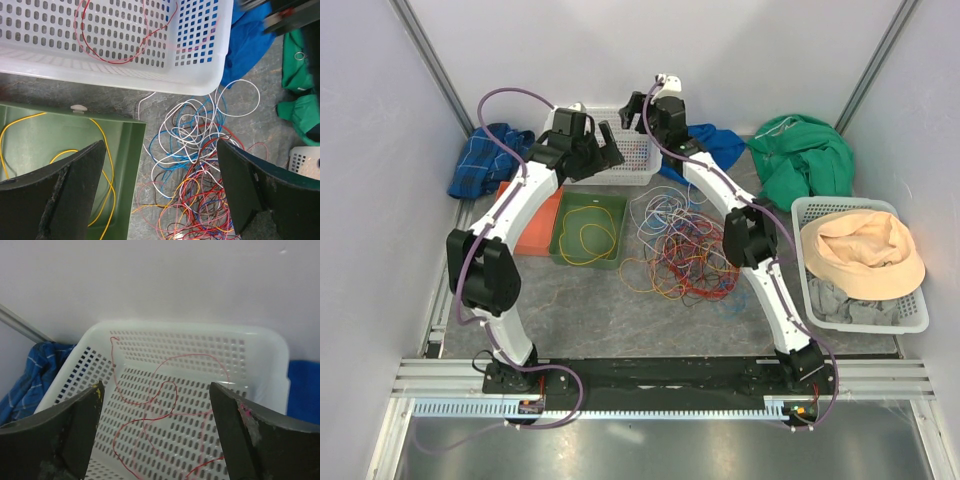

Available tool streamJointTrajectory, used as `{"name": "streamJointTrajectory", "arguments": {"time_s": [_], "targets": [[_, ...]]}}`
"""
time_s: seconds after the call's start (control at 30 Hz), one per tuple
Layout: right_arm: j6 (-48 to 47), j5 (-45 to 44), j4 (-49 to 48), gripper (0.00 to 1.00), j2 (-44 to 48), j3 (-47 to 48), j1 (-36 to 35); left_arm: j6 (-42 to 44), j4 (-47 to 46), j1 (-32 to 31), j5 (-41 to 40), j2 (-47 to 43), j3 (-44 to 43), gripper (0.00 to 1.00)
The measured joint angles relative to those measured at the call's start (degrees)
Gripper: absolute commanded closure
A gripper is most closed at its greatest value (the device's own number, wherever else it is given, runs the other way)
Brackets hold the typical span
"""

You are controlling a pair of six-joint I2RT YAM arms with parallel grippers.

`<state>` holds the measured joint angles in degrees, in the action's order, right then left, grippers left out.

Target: Untangle the cables

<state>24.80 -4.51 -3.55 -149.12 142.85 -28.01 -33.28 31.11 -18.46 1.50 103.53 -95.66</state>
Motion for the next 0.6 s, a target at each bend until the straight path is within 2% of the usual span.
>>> {"name": "streamJointTrajectory", "arguments": {"time_s": [0.13, 0.27, 0.47, 0.6], "targets": [[-1.5, -0.7, 0.4, 0.02, 1.0, -2.9, -1.7, -0.3, -0.8, 0.0, 0.0, -0.5, 0.4, 0.00], [-1.5, -2.9, -0.5, 0.02, 7.0, -13.1, -3.0, -0.6, -1.7, 0.0, 0.1, -1.8, 1.7, 0.00], [1.2, -11.0, -6.2, 0.02, 29.3, -41.5, -2.9, -1.6, -4.6, -0.6, 0.4, -8.0, 7.1, 0.00], [4.6, -17.9, -9.1, 0.02, 47.9, -58.1, -2.4, -1.5, -6.7, -5.4, -1.7, -11.3, 8.6, 0.00]]}}
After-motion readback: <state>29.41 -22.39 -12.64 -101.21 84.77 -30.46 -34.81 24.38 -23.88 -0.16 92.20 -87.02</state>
